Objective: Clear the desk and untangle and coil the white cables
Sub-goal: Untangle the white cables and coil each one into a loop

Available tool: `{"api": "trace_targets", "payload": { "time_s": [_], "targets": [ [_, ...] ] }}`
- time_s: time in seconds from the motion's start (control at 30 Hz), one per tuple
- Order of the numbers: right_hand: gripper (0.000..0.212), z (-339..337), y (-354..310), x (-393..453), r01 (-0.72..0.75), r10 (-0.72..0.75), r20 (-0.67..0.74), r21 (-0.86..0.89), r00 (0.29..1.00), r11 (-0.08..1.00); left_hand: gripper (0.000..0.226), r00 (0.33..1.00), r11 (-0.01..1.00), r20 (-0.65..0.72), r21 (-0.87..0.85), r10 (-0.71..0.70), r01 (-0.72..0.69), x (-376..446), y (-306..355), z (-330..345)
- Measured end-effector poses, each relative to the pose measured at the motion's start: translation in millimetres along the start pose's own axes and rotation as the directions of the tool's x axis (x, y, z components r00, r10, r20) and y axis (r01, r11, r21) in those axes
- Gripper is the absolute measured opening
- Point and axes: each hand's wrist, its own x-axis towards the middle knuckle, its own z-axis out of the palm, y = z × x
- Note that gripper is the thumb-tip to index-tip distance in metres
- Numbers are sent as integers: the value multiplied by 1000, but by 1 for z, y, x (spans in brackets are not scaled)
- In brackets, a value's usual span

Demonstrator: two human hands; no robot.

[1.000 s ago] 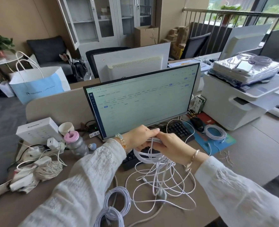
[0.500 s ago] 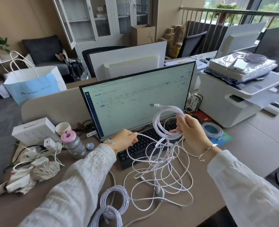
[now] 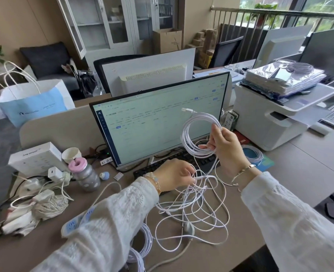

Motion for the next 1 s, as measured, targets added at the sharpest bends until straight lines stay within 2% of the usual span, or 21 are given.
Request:
{"api": "trace_targets", "payload": {
  "time_s": [0.07, 0.17, 0.23, 0.3, 0.4, 0.43, 0.5, 0.57, 0.63, 0.67, 0.73, 0.8, 0.93, 1.0],
  "targets": [
    [35, -6, -3, 2, 7, -7, -5, 8, 1000, 1000, 10, 995, 1000, -104, 15, -13, 15, 4, -16, -6],
    [35, -22, -8, 5, 9, -9, 12, -3, 1000, 1000, 19, 972, 983, -160, -89, -175, 163, 10, -50, -18],
    [33, -28, -10, 6, -12, 15, 56, -52, 998, 999, 21, 939, 956, -177, -46, -295, 291, 11, -66, -25],
    [33, -30, -10, 4, -32, 46, 121, -113, 992, 993, 15, 912, 936, -219, -36, -348, 349, 15, -74, -29],
    [36, -28, -8, 2, -17, 84, 259, -253, 962, 967, 20, 885, 937, -338, -247, -321, 245, 18, -59, -39],
    [36, -27, -8, 1, 0, 108, 309, -330, 945, 944, 21, 878, 918, -372, -361, -302, 162, 17, -48, -44],
    [36, -23, -8, 0, 70, 168, 411, -503, 896, 861, 38, 892, 844, -396, -535, -220, -29, 12, -23, -57],
    [36, -18, -10, -2, 178, 215, 506, -619, 835, 765, 59, 944, 831, -326, -536, -43, -148, 3, 1, -68],
    [35, -11, -15, -4, 274, 248, 585, -659, 772, 701, 75, 980, 876, -165, -451, 107, -172, -2, 21, -73],
    [32, -7, -18, -6, 299, 261, 617, -654, 743, 695, 86, 987, 902, -84, -400, 139, -161, -3, 29, -73],
    [25, 1, -23, -10, 304, 270, 676, -602, 686, 738, 100, 993, 939, 9, -328, 114, -105, -3, 34, -72],
    [25, 4, -27, -14, 292, 261, 708, -557, 656, 778, 97, 994, 933, 90, -360, 56, -20, -3, 31, -69],
    [36, 6, -27, -16, 295, 229, 684, -558, 693, 776, 78, 980, 900, 197, -423, -17, 100, -11, 26, -53],
    [33, 7, -23, -16, 279, 208, 673, -539, 710, 794, 61, 976, 839, 215, -522, -42, 152, -16, 26, -48]
  ]
}}
